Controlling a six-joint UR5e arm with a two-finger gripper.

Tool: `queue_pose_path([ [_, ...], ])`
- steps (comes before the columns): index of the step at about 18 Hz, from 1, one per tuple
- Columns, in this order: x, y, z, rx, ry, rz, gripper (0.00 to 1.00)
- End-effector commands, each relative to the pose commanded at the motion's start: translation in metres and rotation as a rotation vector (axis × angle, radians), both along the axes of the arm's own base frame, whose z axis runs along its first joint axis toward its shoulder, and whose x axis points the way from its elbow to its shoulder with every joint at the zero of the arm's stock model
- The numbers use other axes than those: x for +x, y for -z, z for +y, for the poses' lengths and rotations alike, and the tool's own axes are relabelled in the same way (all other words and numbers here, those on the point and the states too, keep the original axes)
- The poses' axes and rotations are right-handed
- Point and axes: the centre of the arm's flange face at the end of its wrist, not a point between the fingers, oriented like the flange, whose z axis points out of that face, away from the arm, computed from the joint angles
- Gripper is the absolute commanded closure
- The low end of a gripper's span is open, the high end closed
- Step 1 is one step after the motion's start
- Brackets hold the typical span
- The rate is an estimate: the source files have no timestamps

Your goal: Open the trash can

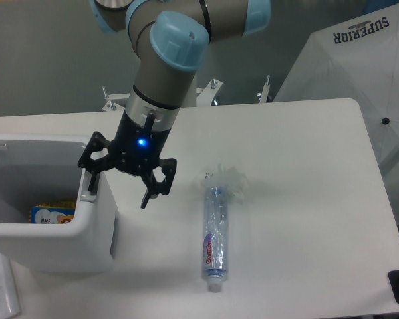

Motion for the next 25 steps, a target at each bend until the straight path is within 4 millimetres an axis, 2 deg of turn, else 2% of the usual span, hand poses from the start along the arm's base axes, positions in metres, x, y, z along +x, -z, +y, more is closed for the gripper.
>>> queue_pose_path([
  [5,-0.004,-0.018,0.005,0.040,0.034,0.051,0.00],
  [8,-0.016,-0.029,0.001,0.066,0.062,0.100,0.00],
  [12,-0.061,-0.030,-0.022,0.078,0.078,0.181,0.00],
  [13,-0.070,-0.017,-0.022,0.067,0.099,0.188,0.00],
  [15,-0.082,-0.007,-0.031,0.031,0.145,0.249,0.00],
  [19,-0.113,0.024,-0.046,-0.164,0.168,0.387,0.00],
  [23,-0.152,0.052,-0.065,-0.255,0.174,0.416,0.00],
  [25,-0.168,0.077,-0.064,-0.298,0.199,0.411,0.00],
])
